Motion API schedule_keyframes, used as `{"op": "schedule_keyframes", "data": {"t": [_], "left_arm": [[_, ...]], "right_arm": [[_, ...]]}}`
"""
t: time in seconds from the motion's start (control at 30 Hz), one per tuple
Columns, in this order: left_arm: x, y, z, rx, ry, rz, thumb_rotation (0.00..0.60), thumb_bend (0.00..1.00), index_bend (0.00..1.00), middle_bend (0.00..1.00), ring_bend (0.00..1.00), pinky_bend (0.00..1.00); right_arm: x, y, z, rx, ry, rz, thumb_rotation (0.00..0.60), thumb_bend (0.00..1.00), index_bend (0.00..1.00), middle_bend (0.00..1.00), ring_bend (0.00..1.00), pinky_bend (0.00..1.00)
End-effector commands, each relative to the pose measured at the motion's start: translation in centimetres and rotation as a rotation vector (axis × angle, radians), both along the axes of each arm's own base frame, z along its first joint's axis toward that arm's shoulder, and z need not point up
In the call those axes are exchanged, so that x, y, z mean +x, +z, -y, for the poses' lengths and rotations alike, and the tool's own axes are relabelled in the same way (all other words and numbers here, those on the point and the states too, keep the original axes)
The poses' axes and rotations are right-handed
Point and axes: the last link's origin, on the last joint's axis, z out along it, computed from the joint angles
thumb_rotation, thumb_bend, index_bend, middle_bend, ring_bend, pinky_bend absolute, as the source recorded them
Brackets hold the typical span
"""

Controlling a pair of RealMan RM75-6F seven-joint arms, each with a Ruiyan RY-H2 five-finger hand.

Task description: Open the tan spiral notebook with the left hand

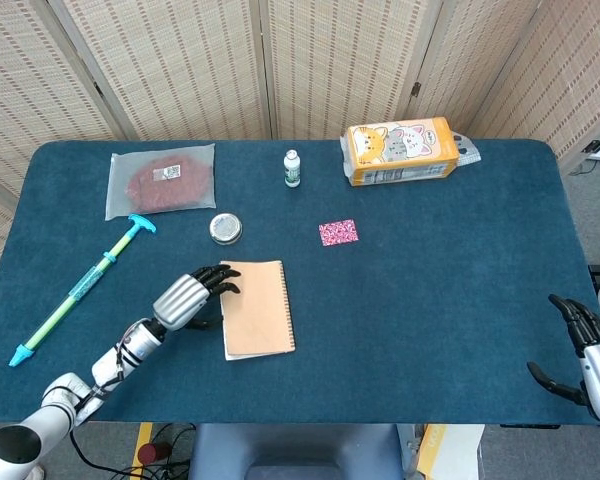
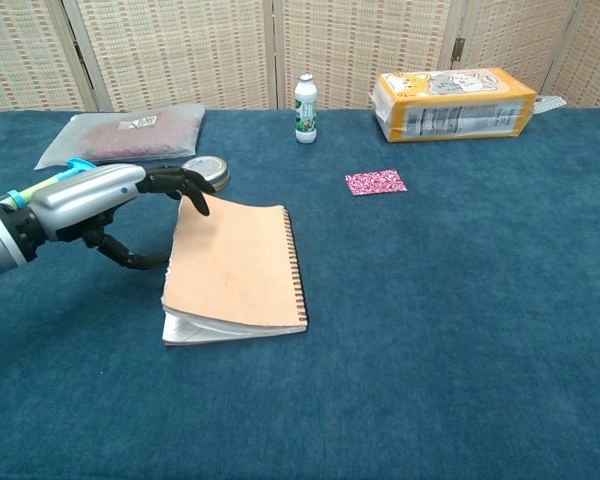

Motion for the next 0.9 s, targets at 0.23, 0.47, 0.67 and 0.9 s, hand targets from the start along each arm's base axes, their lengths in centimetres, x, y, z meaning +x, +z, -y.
{"op": "schedule_keyframes", "data": {"t": [0.23,0.47,0.67,0.9], "left_arm": [[0.9,-0.4,0.2,-0.019,-0.019,0.004,0.6,0.53,0.36,0.2,0.15,0.26],[1.8,-0.6,0.6,-0.025,-0.049,0.022,0.6,0.61,0.5,0.21,0.15,0.26],[1.8,0.1,0.9,-0.018,-0.053,0.038,0.6,0.65,0.6,0.22,0.15,0.26],[-0.1,2.6,1.1,0.009,-0.049,0.008,0.6,0.66,0.64,0.22,0.15,0.26]], "right_arm": [[-0.3,0.0,-0.1,-0.001,-0.006,0.002,0.6,0.26,0.0,0.15,0.1,0.15],[-0.4,0.1,-0.1,-0.003,-0.006,0.006,0.6,0.26,0.0,0.15,0.1,0.15],[-0.4,0.1,-0.2,-0.005,-0.003,0.007,0.6,0.26,0.0,0.15,0.1,0.15],[-0.3,0.0,-0.1,0.0,0.004,0.008,0.6,0.26,0.0,0.15,0.1,0.15]]}}
